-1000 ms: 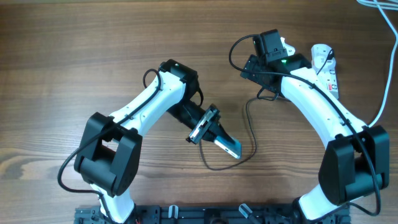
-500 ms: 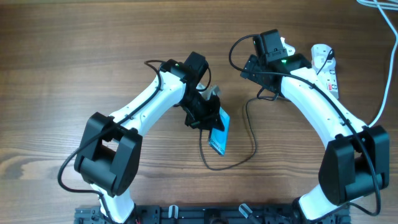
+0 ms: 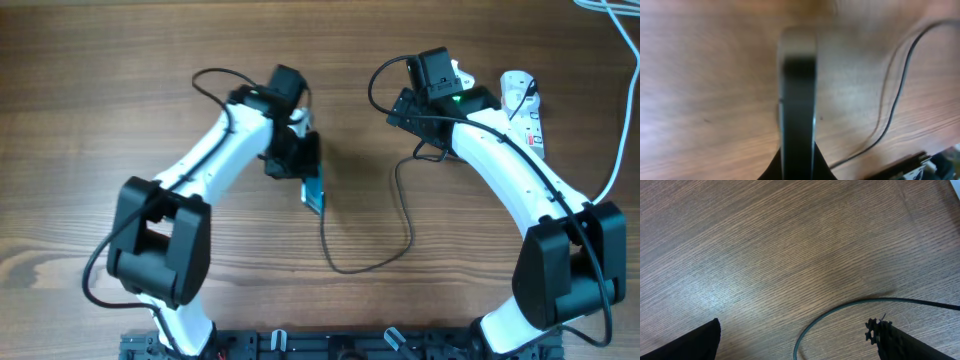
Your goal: Plug charger to phone and switch on socket
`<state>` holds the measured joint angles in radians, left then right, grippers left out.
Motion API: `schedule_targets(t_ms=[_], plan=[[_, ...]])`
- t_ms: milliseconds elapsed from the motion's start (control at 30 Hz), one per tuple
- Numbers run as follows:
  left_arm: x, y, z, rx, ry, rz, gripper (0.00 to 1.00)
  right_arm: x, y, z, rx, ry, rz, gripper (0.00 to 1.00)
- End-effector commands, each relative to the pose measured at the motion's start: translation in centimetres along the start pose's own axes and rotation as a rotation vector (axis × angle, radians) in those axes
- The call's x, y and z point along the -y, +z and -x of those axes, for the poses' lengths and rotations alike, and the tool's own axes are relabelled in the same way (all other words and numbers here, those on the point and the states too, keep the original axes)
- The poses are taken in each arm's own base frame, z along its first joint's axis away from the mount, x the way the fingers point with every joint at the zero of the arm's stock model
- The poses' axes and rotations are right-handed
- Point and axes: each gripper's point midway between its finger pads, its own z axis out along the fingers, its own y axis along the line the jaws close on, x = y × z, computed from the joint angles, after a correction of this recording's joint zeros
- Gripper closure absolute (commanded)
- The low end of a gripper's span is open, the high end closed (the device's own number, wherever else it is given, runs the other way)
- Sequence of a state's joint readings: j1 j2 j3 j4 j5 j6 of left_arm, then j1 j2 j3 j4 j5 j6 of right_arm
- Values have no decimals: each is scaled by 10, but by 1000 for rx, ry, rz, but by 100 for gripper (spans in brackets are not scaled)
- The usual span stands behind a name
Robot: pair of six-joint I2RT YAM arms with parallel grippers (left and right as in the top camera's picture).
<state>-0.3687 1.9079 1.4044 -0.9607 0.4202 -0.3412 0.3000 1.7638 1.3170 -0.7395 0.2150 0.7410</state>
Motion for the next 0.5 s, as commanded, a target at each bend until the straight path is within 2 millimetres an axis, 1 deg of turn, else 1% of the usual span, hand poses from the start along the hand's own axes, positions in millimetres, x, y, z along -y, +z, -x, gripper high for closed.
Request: schedule_targets(t_ms=[0, 67, 133, 267, 300, 400, 467], plan=[[-5, -10, 15, 19, 54, -125, 96, 2, 5, -1, 6, 12, -26, 0], [-11, -15, 23, 45, 66, -194, 96, 2, 5, -1, 6, 12, -26, 0], [-9, -21, 27, 56, 99, -292, 96, 2, 5, -1, 6, 12, -26, 0], [0, -47, 33, 83, 104, -552, 96, 2, 5, -1, 6, 12, -26, 0], [0, -58, 36, 106, 127, -636, 96, 2, 5, -1, 6, 12, -26, 0], [-2, -77, 35, 157, 195, -778, 96, 2, 5, -1, 6, 12, -26, 0], [-5, -88, 29, 195, 257, -865, 96, 2, 5, -1, 6, 12, -26, 0]])
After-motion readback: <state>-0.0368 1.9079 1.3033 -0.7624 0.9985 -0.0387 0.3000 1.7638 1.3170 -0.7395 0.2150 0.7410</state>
